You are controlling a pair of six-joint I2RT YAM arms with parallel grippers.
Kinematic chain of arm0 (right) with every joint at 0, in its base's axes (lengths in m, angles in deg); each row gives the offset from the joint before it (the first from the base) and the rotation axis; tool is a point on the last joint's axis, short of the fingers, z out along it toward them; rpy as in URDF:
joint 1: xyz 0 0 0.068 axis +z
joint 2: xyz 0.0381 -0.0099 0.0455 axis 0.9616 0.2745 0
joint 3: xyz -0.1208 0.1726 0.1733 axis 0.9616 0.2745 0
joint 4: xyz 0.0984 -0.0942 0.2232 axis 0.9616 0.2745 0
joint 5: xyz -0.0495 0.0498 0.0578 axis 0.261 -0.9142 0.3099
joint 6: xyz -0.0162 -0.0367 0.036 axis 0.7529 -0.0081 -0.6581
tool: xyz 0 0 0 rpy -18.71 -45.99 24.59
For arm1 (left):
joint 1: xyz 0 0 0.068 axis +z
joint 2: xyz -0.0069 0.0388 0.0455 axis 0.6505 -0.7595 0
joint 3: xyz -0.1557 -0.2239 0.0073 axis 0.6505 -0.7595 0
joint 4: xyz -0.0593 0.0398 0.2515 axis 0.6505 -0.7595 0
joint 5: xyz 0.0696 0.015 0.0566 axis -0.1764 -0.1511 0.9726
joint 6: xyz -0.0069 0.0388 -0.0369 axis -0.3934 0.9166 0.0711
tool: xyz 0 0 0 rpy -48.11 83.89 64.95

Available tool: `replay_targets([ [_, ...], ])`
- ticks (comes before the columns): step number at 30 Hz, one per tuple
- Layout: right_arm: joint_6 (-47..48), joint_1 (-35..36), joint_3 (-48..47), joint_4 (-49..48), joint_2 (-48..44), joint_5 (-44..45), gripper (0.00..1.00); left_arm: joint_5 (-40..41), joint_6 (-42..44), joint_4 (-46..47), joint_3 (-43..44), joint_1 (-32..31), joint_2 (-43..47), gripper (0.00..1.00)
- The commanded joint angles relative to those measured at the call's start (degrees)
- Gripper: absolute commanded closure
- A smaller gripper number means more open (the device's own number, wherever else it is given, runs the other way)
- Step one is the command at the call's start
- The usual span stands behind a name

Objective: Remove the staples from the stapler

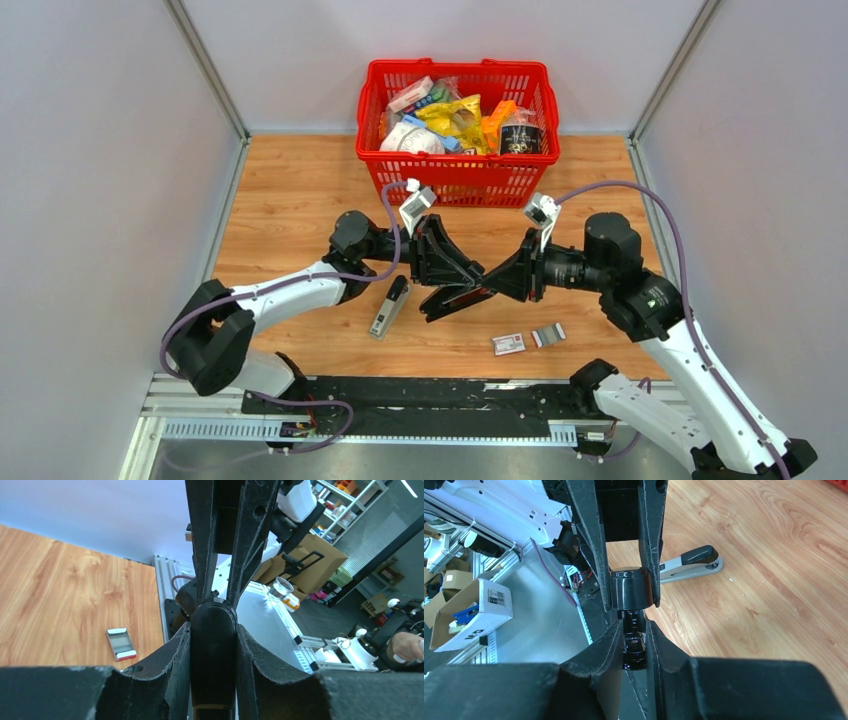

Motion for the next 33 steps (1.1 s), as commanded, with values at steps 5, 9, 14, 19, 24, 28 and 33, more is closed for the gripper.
replay_targets([
  [5, -2.2, 1.7, 4.0, -2.1, 0.0, -1.7, 0.76, 4.1, -8.9, 21.0, 2.0, 0.7, -0.8, 1.0],
  [9, -3.2, 2.6, 5.6, -3.8, -0.1, -1.8, 0.75, 5.2, -9.3, 21.6, 2.3, 0.7, -0.9, 1.0],
  [14, -4.9, 3.5, 6.9, -7.3, -0.1, -1.2, 0.75, 8.5, -8.8, 21.6, 1.2, 0.6, 0.5, 1.0],
  [19, -7.1, 4.8, 8.1, -10.8, 0.6, 0.1, 0.75, 12.0, -7.7, 21.5, -0.8, 0.5, 1.7, 1.0],
  [24, -8.1, 6.0, 8.7, -12.3, 0.9, 0.5, 0.75, 13.4, -6.2, 20.9, -1.3, 0.2, 2.9, 1.0],
  [28, -9.0, 6.7, 10.4, -14.1, 0.4, -0.1, 0.75, 15.4, -3.6, 20.0, -1.6, -0.2, 4.4, 1.0],
  [33, -10.5, 7.4, 13.7, -17.4, -0.7, -1.4, 0.76, 17.3, -2.3, 19.9, -1.7, -0.3, 5.8, 1.0],
])
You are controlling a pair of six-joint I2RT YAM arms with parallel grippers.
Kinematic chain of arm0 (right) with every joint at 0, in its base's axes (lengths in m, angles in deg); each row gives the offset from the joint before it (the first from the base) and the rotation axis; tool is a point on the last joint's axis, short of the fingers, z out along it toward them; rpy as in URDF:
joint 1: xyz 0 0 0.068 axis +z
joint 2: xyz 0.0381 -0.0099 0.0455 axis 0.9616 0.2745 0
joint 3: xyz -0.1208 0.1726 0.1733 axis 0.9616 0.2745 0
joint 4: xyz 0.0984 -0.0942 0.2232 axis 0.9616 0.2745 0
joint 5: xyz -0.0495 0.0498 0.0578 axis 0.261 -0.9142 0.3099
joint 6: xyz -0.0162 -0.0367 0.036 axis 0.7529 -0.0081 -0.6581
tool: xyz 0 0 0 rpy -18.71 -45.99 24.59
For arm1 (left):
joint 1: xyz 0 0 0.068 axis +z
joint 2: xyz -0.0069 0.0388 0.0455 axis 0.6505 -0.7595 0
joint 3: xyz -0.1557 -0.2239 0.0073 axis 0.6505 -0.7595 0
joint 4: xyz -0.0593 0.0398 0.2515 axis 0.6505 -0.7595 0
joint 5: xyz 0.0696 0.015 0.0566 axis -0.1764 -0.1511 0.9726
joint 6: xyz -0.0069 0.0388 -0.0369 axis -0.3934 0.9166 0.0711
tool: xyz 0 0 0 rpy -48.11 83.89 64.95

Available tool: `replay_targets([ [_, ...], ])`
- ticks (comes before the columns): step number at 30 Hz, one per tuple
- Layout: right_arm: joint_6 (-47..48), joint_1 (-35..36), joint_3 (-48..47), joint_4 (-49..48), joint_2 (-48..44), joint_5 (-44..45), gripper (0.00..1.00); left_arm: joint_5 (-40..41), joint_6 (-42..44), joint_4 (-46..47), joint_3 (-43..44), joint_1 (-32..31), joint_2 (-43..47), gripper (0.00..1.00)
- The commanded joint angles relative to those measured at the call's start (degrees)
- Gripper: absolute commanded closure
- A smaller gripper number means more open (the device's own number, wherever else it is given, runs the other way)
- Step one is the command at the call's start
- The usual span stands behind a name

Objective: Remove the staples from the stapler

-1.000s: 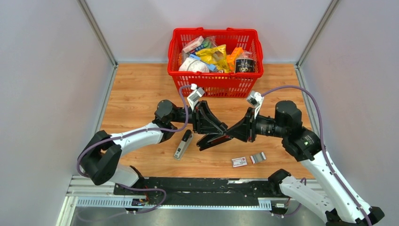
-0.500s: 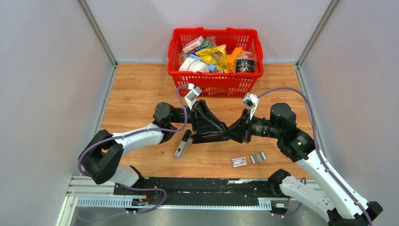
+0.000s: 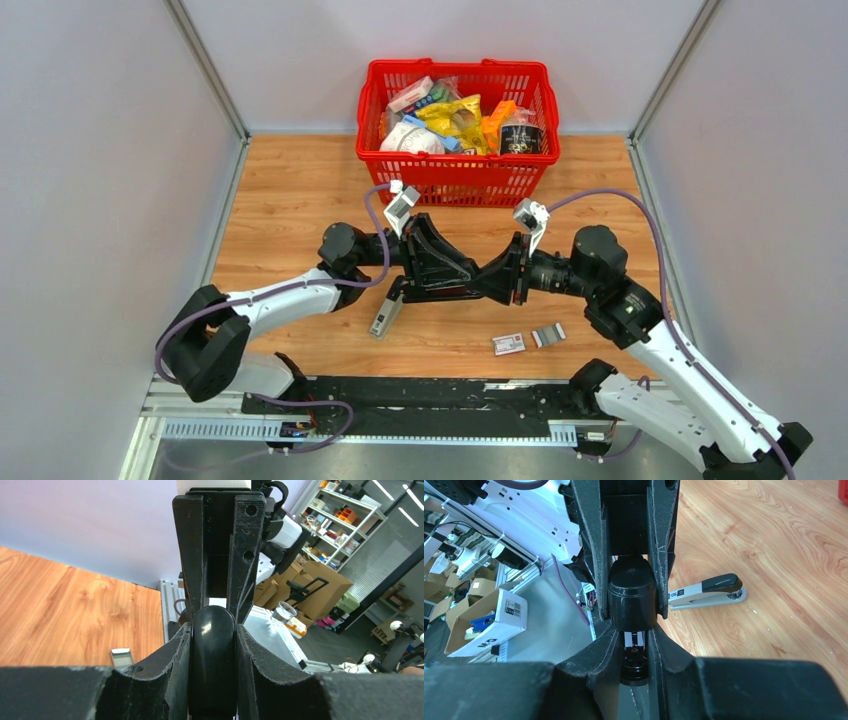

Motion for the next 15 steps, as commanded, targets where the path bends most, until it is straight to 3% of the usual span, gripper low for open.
replay_targets([
  [1, -3.1, 1.9, 4.6, 0.6, 0.4, -2.8, 0.76, 11.6, 2.9, 9.4, 2.4, -0.4, 4.5, 1.0],
  [15, -6.8, 4.7, 11.6, -4.2, -3.2, -3.2, 0.77, 15.4, 5.2, 7.9, 4.2, -0.4, 6.7, 1.0],
])
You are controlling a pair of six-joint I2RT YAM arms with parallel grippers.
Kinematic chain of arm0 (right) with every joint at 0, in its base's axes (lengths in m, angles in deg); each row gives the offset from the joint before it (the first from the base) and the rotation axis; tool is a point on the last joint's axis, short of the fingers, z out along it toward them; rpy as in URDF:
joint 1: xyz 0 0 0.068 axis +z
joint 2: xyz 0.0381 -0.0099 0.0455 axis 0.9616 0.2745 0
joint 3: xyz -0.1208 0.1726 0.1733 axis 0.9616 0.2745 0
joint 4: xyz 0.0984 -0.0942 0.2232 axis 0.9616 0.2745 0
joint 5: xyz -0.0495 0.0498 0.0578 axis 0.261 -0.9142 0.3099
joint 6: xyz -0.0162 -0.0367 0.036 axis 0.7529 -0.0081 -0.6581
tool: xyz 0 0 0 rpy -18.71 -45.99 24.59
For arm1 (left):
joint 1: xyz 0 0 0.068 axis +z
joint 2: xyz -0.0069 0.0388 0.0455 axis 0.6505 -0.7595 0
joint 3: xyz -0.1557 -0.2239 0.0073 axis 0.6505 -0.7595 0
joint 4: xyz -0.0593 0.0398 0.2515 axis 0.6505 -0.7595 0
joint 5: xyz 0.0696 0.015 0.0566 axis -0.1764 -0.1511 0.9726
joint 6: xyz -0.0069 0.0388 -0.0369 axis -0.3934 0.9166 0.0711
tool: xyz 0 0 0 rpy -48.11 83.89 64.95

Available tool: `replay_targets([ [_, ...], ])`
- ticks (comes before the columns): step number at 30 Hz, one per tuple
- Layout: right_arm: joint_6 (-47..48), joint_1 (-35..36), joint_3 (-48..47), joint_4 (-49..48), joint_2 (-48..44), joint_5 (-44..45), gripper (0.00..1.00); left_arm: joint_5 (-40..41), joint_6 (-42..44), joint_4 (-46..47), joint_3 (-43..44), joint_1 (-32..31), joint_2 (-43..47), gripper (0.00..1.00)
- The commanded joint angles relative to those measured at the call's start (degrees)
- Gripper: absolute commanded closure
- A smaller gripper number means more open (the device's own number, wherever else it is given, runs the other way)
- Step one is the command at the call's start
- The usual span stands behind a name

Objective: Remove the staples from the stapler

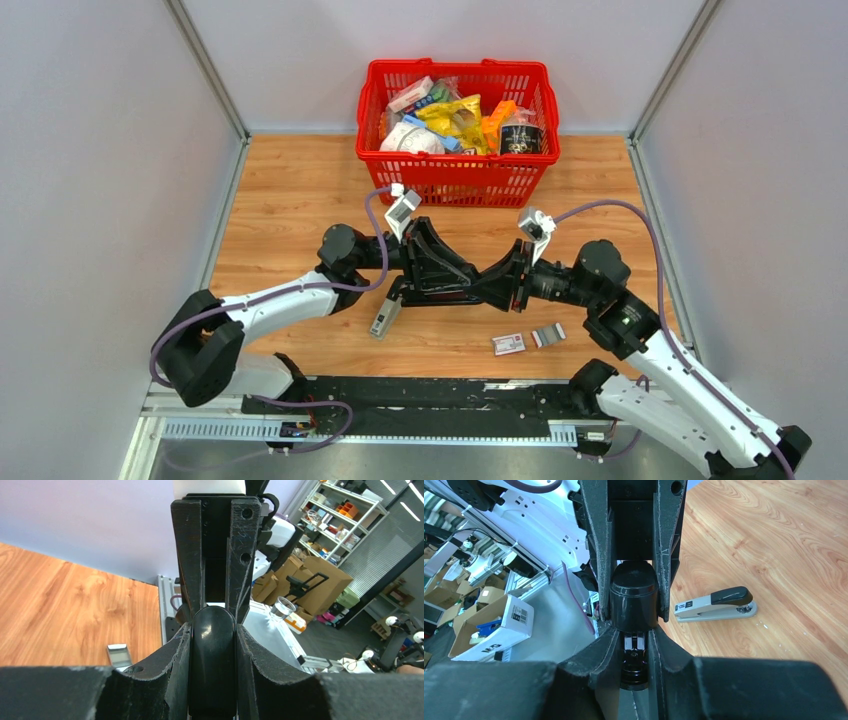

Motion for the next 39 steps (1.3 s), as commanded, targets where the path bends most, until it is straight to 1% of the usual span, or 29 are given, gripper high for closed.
replay_targets([
  [1, -3.7, 3.0, 5.3, 5.1, 0.2, -3.7, 0.77, 15.4, 4.0, 10.5, 4.6, 0.0, 5.0, 1.0],
  [10, -4.8, 4.7, 7.6, 3.8, -0.6, -3.4, 0.77, 16.1, 6.3, 7.4, 6.2, 0.0, 6.6, 1.0],
  [21, -6.1, 8.2, 10.5, 2.5, -1.2, -1.6, 0.8, 16.7, 8.3, 4.9, 7.7, 0.1, 7.4, 1.0],
  [29, -7.5, 9.2, 13.3, 2.4, -3.9, -0.6, 0.8, 17.1, 10.0, 3.0, 7.8, 0.6, 8.9, 1.0],
  [39, -11.1, 12.5, 18.2, -3.0, -4.9, 1.0, 0.81, 17.5, 10.8, 2.1, 8.3, 1.2, 9.7, 1.0],
])
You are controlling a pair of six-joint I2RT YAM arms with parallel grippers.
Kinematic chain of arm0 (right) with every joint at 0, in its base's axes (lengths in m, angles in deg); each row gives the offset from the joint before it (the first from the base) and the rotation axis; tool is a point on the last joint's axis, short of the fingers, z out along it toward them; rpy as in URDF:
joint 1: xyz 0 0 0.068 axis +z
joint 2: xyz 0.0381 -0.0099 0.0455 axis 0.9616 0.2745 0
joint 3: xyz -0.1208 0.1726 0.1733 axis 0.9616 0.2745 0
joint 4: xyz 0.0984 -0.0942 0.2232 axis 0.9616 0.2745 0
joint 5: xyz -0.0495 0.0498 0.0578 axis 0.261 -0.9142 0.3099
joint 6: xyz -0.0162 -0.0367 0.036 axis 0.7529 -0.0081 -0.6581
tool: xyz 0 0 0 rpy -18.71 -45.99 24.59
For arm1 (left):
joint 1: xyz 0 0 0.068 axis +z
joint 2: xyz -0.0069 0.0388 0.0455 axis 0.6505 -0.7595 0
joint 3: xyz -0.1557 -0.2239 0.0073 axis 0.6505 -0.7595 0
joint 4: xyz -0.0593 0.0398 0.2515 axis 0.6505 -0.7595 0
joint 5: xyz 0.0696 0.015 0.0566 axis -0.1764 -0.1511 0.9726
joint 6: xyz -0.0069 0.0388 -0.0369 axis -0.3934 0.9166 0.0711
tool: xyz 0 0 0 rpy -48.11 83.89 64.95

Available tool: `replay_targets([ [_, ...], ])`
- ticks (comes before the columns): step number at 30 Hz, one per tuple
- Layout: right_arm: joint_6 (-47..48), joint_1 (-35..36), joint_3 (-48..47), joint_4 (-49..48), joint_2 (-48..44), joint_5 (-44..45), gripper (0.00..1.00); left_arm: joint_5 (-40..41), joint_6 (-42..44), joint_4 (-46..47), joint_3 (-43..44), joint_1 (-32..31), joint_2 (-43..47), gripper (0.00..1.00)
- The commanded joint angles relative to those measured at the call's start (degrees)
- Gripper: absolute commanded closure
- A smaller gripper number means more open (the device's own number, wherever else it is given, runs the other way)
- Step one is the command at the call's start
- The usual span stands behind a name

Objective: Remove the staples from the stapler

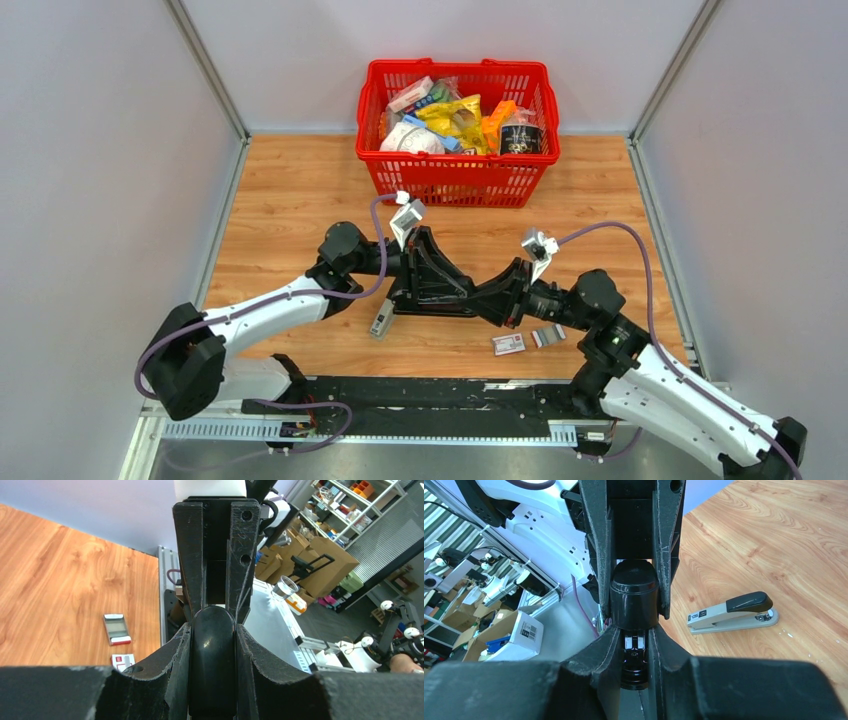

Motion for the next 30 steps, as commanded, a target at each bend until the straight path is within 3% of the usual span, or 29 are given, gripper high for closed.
replay_targets([
  [1, -4.4, 5.0, 5.8, 10.3, 1.7, -7.8, 0.81, 18.9, 3.9, 17.2, 8.5, 2.1, 4.7, 1.0],
  [21, -7.3, 9.2, 9.8, 7.6, 0.0, -4.3, 0.82, 18.4, 3.0, 17.0, 8.7, 4.8, 5.4, 1.0],
  [30, -2.6, 9.3, 2.6, 18.3, -0.7, 0.9, 0.81, 16.4, 3.4, 16.8, 7.8, 4.8, 5.4, 1.0],
])
